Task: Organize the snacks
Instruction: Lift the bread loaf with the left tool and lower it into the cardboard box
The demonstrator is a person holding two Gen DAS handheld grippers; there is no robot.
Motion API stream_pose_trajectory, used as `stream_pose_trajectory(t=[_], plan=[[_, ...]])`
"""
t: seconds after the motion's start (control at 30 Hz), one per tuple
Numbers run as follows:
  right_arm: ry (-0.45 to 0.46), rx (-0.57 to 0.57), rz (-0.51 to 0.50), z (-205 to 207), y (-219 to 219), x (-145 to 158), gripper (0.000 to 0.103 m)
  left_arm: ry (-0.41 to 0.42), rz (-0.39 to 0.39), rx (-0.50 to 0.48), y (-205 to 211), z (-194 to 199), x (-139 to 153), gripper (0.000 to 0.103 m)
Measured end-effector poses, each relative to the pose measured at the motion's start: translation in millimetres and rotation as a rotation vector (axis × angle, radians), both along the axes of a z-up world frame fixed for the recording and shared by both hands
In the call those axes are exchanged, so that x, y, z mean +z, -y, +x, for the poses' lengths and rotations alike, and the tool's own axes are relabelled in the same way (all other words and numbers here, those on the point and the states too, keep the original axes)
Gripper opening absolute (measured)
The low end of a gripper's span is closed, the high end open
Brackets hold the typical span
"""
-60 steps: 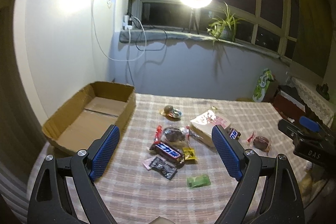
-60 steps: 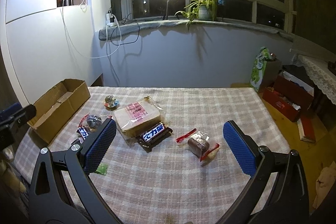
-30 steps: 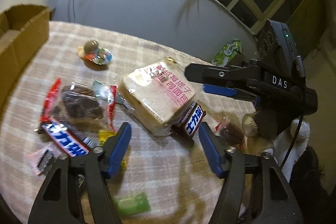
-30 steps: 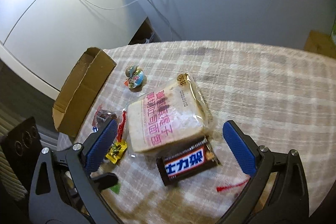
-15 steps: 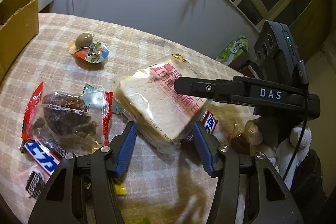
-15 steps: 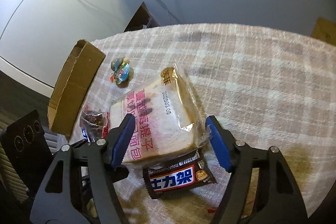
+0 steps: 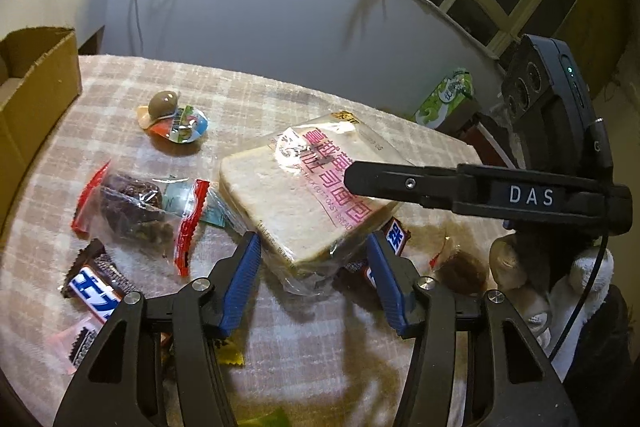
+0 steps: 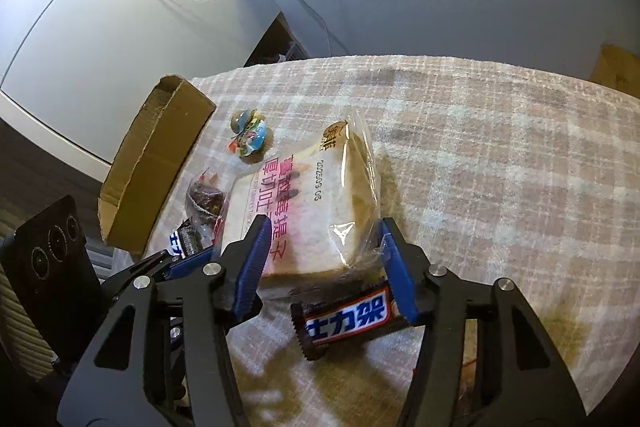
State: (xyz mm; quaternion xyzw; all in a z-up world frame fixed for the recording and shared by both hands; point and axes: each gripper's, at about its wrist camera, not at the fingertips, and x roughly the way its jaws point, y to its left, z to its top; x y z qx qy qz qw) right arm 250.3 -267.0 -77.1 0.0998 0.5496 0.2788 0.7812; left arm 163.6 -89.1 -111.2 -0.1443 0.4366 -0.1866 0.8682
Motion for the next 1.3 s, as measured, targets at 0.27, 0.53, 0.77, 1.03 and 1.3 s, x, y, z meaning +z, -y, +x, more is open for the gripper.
stream_pose_trajectory(t=[0.27, 0.53, 0.77, 1.03, 1.3], plan=[[0.077, 0.007, -0.009, -20, -8, 32, 0.057, 0.066, -0.001, 0.013, -11, -24, 27, 0.054], [0.135, 0.048, -0.009, -36, -38, 66, 0.057, 0.129, -0.004, 0.057, -40, -41, 48, 0.054], [0.180, 0.117, -0.010, -45, -90, 85, 0.057, 0.168, 0.004, 0.129, -84, -56, 60, 0.054], [0.198, 0.201, 0.010, -45, -159, 91, 0.057, 0.187, 0.023, 0.218, -134, -67, 65, 0.054], [0.184, 0.280, 0.007, -40, -228, 87, 0.057, 0.183, 0.026, 0.307, -183, -72, 60, 0.054]])
